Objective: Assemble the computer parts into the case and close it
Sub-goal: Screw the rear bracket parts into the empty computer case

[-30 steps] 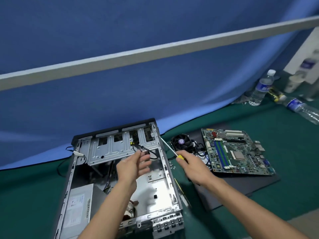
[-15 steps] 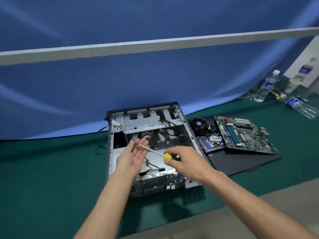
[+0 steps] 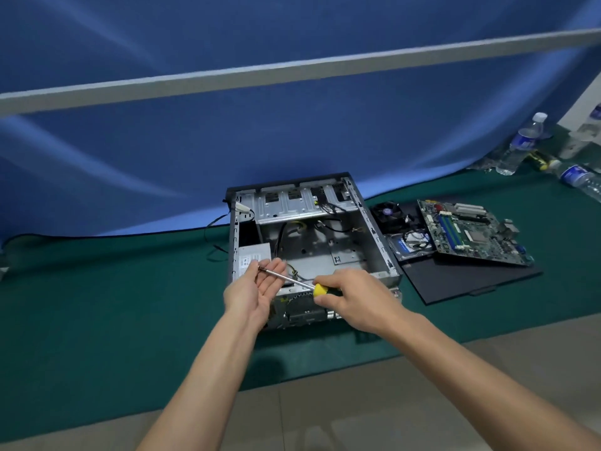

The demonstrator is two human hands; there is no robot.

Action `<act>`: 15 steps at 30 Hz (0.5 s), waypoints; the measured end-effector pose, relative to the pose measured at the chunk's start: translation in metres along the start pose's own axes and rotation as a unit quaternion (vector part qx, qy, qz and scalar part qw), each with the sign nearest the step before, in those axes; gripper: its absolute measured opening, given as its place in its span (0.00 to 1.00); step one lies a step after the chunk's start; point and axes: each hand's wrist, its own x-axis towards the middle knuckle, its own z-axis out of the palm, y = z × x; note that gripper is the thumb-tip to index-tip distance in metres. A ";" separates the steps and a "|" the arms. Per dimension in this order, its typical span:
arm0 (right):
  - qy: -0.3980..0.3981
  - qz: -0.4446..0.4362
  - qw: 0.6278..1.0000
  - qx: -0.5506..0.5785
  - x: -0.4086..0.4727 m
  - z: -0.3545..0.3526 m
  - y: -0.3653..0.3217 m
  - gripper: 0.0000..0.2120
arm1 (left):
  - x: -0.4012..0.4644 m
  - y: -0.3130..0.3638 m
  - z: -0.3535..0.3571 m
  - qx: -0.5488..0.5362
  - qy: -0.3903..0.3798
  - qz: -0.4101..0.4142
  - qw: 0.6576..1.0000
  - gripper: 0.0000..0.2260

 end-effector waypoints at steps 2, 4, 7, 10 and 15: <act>-0.007 -0.003 1.000 0.005 -0.009 0.003 -0.001 0.12 | -0.009 -0.005 -0.005 -0.001 0.013 0.002 1.000 0.13; -0.022 -0.007 1.000 0.014 -0.017 0.008 -0.001 0.07 | -0.017 -0.009 -0.011 -0.002 0.018 0.000 1.000 0.13; -0.074 0.015 0.995 0.067 -0.026 0.014 -0.004 0.10 | -0.026 -0.018 -0.027 0.021 0.030 0.004 0.999 0.12; -0.115 0.040 0.987 0.107 -0.031 0.021 -0.010 0.12 | -0.030 -0.024 -0.045 0.021 0.035 -0.002 0.999 0.12; -0.104 0.124 0.977 0.141 -0.039 0.049 -0.020 0.15 | -0.023 -0.030 -0.063 0.002 0.031 -0.014 0.999 0.14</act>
